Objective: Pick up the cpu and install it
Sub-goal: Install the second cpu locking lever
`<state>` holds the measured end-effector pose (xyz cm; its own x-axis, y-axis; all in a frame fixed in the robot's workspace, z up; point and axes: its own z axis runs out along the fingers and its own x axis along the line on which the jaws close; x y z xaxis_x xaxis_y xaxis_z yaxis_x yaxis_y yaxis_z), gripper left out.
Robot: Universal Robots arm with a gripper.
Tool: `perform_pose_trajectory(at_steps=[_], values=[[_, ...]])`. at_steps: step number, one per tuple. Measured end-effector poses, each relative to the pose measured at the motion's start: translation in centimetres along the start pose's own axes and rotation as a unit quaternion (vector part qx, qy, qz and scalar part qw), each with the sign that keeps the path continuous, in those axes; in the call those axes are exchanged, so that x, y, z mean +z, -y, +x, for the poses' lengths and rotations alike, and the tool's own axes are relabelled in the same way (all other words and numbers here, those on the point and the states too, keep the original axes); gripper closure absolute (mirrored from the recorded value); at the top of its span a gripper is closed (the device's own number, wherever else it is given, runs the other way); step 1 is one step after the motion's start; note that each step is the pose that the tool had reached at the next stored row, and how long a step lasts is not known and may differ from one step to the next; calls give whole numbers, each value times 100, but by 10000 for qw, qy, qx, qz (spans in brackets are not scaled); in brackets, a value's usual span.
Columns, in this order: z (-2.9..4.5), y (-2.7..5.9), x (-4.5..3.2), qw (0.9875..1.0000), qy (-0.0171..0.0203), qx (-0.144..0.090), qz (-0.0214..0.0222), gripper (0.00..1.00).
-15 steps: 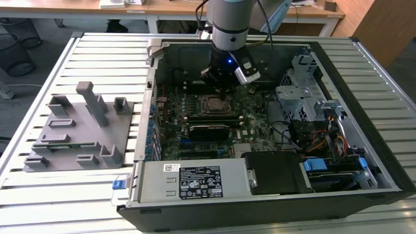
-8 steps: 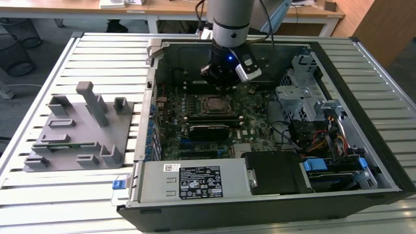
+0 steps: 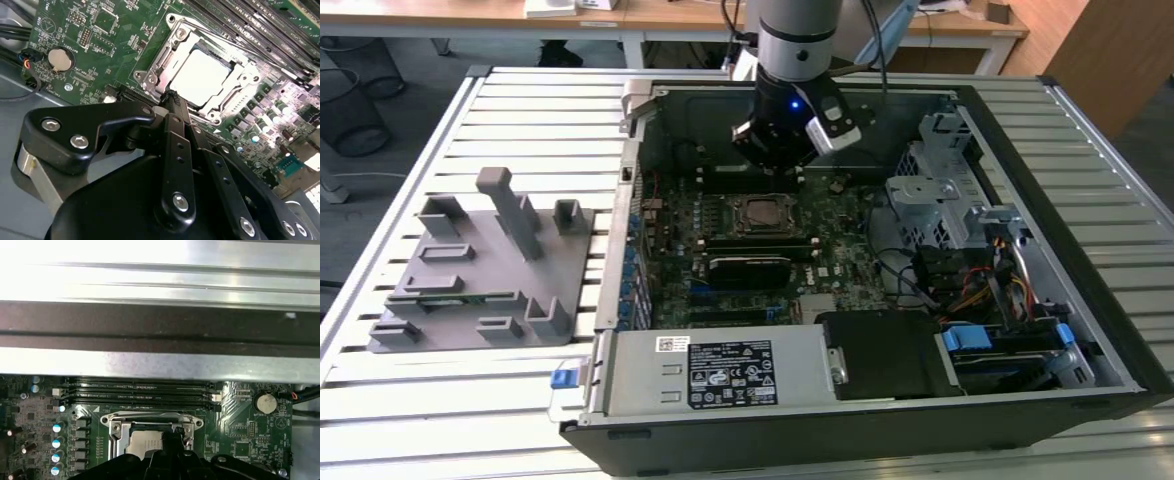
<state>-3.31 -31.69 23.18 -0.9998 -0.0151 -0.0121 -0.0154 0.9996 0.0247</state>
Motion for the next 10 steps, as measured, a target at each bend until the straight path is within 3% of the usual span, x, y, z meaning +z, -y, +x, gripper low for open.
perform_pose_trajectory(at_steps=[10], values=[[2,99,-4,10000,-7,1,0,89]])
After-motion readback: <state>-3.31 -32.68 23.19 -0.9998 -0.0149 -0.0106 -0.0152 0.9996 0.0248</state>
